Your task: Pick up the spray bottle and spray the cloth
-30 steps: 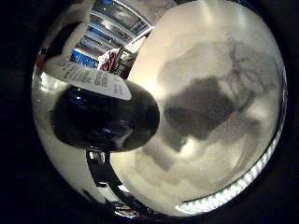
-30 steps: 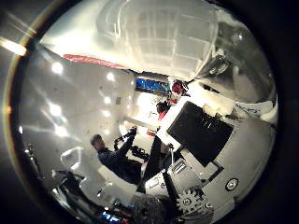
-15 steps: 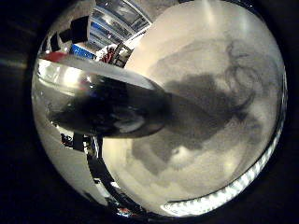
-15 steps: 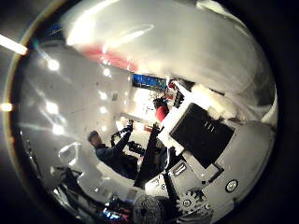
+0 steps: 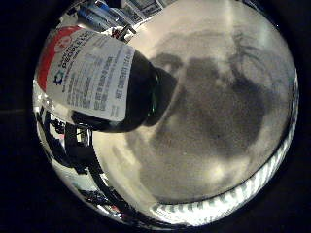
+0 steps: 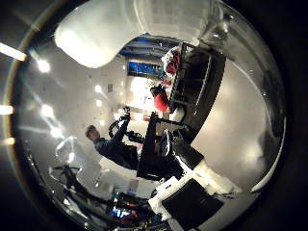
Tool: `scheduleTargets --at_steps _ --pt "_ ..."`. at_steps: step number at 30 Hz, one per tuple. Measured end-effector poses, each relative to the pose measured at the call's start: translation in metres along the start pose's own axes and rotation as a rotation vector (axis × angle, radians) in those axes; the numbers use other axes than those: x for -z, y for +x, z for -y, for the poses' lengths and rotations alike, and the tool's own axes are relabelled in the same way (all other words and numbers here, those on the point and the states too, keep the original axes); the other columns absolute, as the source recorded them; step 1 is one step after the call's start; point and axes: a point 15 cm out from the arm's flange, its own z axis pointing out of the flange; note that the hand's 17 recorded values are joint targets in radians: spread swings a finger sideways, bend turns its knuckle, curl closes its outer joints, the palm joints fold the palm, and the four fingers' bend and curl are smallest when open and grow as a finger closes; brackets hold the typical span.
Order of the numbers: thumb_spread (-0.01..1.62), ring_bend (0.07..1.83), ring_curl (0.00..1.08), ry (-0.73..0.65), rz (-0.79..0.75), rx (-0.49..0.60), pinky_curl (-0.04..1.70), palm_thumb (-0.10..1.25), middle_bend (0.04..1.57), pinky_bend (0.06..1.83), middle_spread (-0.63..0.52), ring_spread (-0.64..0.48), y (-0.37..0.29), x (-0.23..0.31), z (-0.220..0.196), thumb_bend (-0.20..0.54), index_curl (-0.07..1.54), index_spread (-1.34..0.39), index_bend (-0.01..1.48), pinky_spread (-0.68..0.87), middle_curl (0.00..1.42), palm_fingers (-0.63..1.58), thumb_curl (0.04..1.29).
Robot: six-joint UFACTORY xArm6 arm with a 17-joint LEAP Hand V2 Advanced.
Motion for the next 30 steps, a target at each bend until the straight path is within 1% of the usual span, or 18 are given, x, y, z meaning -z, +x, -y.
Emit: scheduleTargets --at_steps 3,9,22,27,30 --pt "0.94 0.49 0.27 0.000 -0.009 0.005 0.57 0.68 0.28 0.44 -0.02 -0.05 0.001 0.006 0.001 -0.031 0.36 -0.44 0.15 0.28 0.34 0.00 0.36" --pt "0.94 0.43 0.26 0.017 -0.023 0.011 0.48 0.67 0.23 0.42 -0.02 -0.04 0.001 0.023 0.008 -0.029 0.30 -0.44 0.15 0.30 0.33 0.03 0.34" --pt "0.93 0.38 0.25 0.060 -0.091 0.049 0.38 0.65 0.20 0.42 -0.02 -0.03 0.003 0.084 0.023 -0.029 0.26 -0.43 0.16 0.30 0.33 0.07 0.32" --pt "0.93 0.35 0.25 0.038 -0.127 0.032 0.36 0.65 0.19 0.40 -0.02 -0.03 0.012 0.097 0.018 -0.029 0.27 -0.44 0.17 0.30 0.33 0.10 0.32" --pt "0.93 0.35 0.25 0.022 -0.149 -0.001 0.34 0.64 0.19 0.38 -0.02 -0.02 0.027 0.104 0.010 -0.030 0.28 -0.45 0.17 0.30 0.32 0.12 0.32"
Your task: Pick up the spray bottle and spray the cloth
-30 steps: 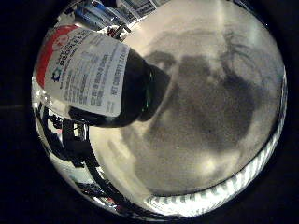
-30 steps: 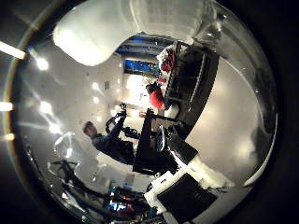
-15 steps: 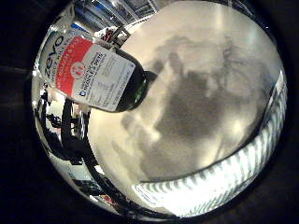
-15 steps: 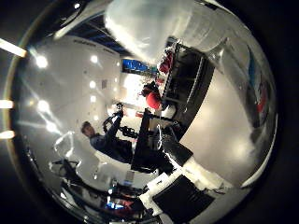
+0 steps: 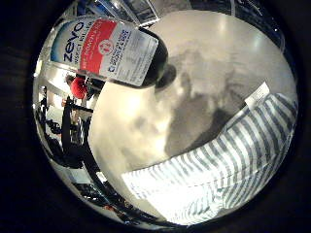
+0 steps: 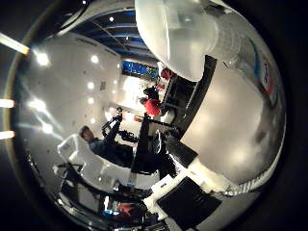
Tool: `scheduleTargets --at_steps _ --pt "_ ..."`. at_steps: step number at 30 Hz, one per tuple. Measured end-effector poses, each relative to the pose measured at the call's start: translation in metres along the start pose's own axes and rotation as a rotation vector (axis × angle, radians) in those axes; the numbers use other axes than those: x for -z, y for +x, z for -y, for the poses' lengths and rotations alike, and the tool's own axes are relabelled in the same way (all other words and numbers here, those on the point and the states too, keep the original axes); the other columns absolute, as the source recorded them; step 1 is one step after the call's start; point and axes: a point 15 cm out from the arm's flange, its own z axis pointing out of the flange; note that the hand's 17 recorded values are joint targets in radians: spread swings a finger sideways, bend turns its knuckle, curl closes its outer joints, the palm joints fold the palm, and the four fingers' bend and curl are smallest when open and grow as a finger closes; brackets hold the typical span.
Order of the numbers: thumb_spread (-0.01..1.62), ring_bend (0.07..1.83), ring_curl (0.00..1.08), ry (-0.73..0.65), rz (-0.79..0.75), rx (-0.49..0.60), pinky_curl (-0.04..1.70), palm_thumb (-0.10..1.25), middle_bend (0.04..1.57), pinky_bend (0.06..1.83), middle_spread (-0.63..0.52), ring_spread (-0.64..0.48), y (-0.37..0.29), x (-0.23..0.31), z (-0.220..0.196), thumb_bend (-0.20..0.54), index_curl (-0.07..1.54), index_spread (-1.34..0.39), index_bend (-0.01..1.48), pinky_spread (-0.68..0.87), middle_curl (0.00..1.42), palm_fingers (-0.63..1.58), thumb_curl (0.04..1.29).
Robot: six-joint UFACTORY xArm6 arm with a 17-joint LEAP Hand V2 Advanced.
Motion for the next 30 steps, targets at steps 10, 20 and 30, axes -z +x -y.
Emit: scheduleTargets --at_steps 10,20,30 --pt "0.93 0.33 0.25 -0.032 0.012 0.001 0.32 0.63 0.19 0.36 -0.03 -0.03 -0.006 -0.021 -0.007 -0.028 0.29 -0.45 0.18 0.30 0.32 0.15 0.32" --pt "0.94 0.25 0.24 -0.065 0.014 -0.016 0.30 0.61 0.16 0.29 -0.02 -0.01 0.005 -0.036 -0.020 -0.029 0.36 -0.47 0.26 0.31 0.28 0.20 0.31" --pt "0.94 0.22 0.24 -0.085 -0.031 -0.050 0.30 0.60 0.16 0.26 -0.02 0.00 0.033 -0.022 -0.031 -0.029 0.38 -0.46 0.28 0.31 0.25 0.20 0.30"
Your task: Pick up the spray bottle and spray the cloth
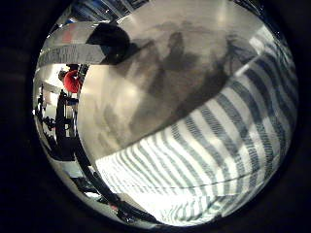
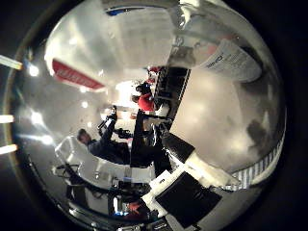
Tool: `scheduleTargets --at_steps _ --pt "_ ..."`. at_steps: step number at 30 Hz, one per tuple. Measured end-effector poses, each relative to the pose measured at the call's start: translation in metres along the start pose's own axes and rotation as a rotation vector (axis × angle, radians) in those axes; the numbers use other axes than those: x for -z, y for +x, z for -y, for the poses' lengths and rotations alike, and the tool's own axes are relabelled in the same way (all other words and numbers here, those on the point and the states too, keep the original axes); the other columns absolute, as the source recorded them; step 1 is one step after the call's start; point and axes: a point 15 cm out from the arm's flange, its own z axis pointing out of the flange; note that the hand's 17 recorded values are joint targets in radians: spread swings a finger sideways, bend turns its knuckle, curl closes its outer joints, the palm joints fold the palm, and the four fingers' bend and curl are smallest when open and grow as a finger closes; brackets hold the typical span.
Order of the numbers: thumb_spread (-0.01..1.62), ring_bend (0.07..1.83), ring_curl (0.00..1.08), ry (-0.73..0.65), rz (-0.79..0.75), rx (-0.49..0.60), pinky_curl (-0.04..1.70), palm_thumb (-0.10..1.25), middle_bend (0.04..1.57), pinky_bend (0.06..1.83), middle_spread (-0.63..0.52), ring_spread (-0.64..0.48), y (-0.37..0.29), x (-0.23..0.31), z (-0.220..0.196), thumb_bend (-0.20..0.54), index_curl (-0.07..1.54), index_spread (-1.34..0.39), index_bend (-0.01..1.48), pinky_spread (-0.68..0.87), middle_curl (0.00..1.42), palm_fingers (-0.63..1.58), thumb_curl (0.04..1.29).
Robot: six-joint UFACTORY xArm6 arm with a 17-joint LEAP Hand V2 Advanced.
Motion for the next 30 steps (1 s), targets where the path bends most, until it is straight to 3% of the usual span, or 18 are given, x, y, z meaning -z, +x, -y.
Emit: scheduleTargets --at_steps 30 --pt "0.95 0.19 0.25 -0.013 -0.053 0.044 0.31 0.59 0.17 0.22 -0.02 0.00 -0.031 0.007 0.038 -0.028 0.39 -0.47 0.27 0.33 0.24 0.24 0.30"
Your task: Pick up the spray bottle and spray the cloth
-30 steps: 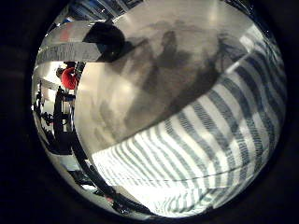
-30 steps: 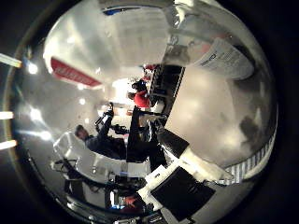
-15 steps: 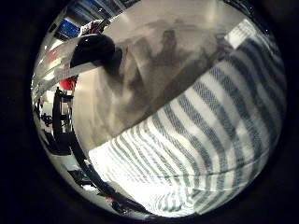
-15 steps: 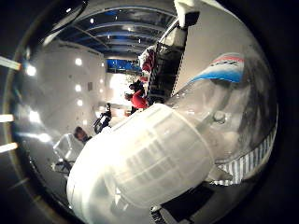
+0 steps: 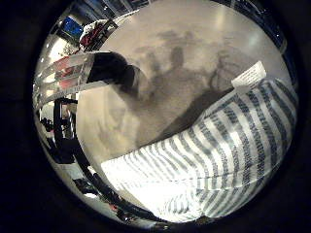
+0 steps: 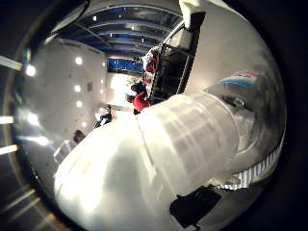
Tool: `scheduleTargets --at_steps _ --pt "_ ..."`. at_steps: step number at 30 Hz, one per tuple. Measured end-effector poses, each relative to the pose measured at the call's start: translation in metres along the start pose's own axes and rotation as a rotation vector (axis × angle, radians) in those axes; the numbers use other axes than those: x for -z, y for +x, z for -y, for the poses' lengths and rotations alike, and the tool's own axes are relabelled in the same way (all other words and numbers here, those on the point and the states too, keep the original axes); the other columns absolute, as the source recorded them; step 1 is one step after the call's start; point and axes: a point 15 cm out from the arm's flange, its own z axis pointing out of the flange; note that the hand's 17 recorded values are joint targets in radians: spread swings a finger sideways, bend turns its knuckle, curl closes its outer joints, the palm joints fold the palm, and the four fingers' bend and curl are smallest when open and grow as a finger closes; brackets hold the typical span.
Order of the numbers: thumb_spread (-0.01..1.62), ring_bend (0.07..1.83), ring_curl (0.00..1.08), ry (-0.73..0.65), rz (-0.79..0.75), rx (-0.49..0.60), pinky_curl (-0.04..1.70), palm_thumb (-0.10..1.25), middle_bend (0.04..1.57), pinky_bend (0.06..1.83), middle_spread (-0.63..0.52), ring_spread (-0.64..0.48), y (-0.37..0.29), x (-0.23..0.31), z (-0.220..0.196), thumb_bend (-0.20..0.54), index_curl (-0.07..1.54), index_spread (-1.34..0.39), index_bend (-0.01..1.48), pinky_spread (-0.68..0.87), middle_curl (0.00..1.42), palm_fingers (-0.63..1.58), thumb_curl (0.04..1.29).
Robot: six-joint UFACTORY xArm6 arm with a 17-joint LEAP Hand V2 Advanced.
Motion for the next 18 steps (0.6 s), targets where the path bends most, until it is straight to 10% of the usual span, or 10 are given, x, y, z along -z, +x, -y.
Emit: scheduleTargets --at_steps 18 --pt "0.95 0.20 0.24 0.010 -0.010 0.008 0.31 0.59 0.17 0.20 -0.04 -0.01 -0.011 0.000 0.008 -0.028 0.40 -0.48 0.27 0.33 0.25 0.28 0.30"
